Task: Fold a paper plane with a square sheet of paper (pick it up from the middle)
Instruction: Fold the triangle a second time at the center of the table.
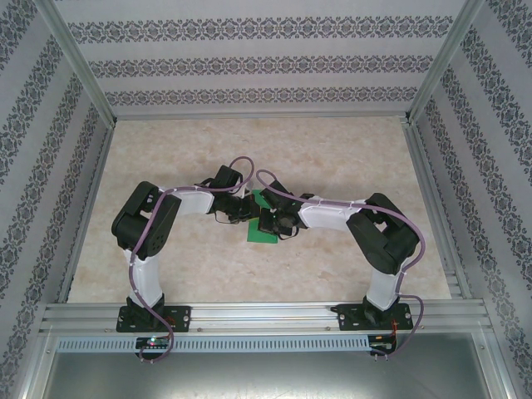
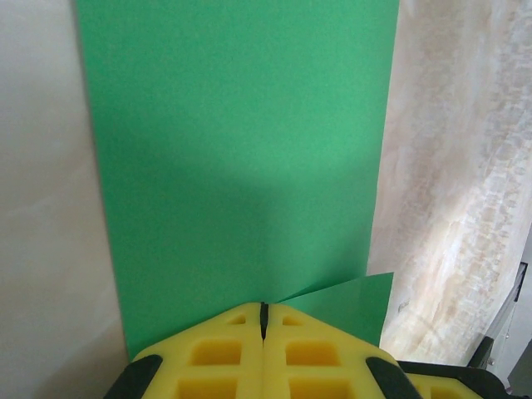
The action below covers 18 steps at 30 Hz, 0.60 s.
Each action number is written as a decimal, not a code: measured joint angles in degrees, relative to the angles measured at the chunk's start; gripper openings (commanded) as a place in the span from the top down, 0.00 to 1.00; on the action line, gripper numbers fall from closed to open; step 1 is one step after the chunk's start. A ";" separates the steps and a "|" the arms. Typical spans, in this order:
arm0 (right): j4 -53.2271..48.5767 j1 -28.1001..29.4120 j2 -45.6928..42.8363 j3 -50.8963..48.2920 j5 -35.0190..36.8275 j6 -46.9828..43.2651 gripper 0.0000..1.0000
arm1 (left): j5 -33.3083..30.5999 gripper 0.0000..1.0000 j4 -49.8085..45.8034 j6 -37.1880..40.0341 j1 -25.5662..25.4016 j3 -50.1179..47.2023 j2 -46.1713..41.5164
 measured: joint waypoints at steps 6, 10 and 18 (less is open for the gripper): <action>-1.44 -0.11 -1.07 -0.74 0.13 -0.68 1.00 | -0.15 0.98 0.39 -0.22 0.00 -0.31 -0.11; -2.56 -0.13 -3.06 -2.86 0.17 -1.51 1.00 | -0.15 0.98 0.57 -0.39 0.02 -0.39 -0.11; -3.04 -0.50 -7.10 -7.52 0.15 -1.90 1.00 | -0.13 0.99 0.61 -0.42 0.04 -0.44 -0.11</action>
